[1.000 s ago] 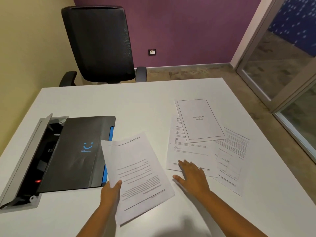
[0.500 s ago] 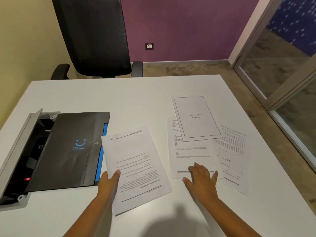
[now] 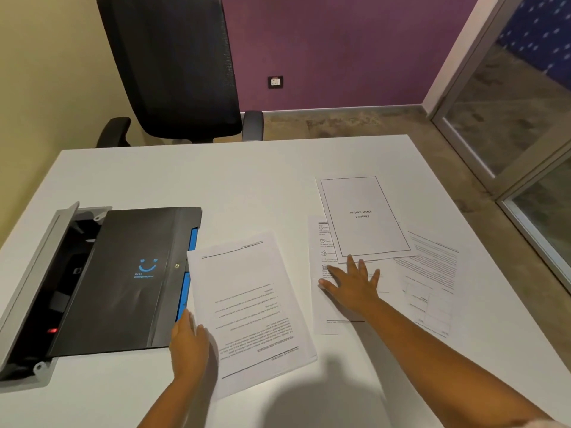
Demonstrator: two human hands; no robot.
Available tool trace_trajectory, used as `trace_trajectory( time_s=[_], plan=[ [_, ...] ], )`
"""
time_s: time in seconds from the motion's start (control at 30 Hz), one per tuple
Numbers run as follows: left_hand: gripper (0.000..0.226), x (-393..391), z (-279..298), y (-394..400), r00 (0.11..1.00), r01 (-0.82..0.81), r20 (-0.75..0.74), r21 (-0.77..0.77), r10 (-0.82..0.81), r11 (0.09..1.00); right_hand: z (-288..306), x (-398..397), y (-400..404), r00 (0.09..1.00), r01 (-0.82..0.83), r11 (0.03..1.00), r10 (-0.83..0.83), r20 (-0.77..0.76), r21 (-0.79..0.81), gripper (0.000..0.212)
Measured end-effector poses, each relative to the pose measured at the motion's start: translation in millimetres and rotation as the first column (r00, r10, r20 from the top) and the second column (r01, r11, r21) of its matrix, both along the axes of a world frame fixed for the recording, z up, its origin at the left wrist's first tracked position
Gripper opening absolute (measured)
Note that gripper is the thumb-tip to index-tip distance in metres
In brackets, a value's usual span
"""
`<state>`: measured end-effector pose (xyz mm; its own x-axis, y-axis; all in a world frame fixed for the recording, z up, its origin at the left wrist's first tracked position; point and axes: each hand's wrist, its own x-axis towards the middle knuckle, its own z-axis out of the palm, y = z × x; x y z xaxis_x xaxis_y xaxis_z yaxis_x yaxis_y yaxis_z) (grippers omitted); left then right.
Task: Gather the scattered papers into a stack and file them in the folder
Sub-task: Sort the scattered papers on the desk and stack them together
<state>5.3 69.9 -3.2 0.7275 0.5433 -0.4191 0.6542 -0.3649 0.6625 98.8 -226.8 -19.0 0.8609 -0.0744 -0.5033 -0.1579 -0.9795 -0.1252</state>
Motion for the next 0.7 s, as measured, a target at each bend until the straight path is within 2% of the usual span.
trace_trajectory(
  time_s=[0.1,0.23,0.4,0.53,0.63,0.7],
  plan=[
    [0.049,-2.4,-2.4,-2.9,1.000,0.001,0.009,0.106,-0.002,0.994,-0.5,6.4,0.5,1.000,0.028,1.000,-0.028,-0.010,0.000,0.070],
    [0.045,-3.0,-2.3,-9.6,1.000,-0.013,0.011,0.206,0.011,0.979,0.7,11.1,0.1,1.000,-0.017,0.998,0.017,0.003,-0.058,0.075],
    [0.042,-0.6,-6.4,-20.2,0.996,0.069,0.033,0.220,-0.078,0.973,-3.1,9.4,-1.9,0.999,-0.040,0.997,0.041,0.013,-0.073,0.075],
    [0.032,-4.2,-8.0,-30.3,0.945,0.297,0.031,0.334,-0.326,0.894,-4.2,0.4,-3.1,0.996,-0.069,0.995,0.073,0.049,-0.078,0.075],
    [0.035,-7.1,-8.1,-39.9,0.884,0.440,0.010,0.316,-0.467,0.841,-0.7,-9.8,4.7,0.984,-0.083,0.995,0.090,0.151,-0.050,0.086],
    [0.039,-8.8,-10.2,-48.4,0.808,0.563,0.001,0.294,-0.589,0.773,3.0,-13.1,8.4,0.972,-0.058,0.997,0.067,0.225,-0.049,0.089]
  ],
)
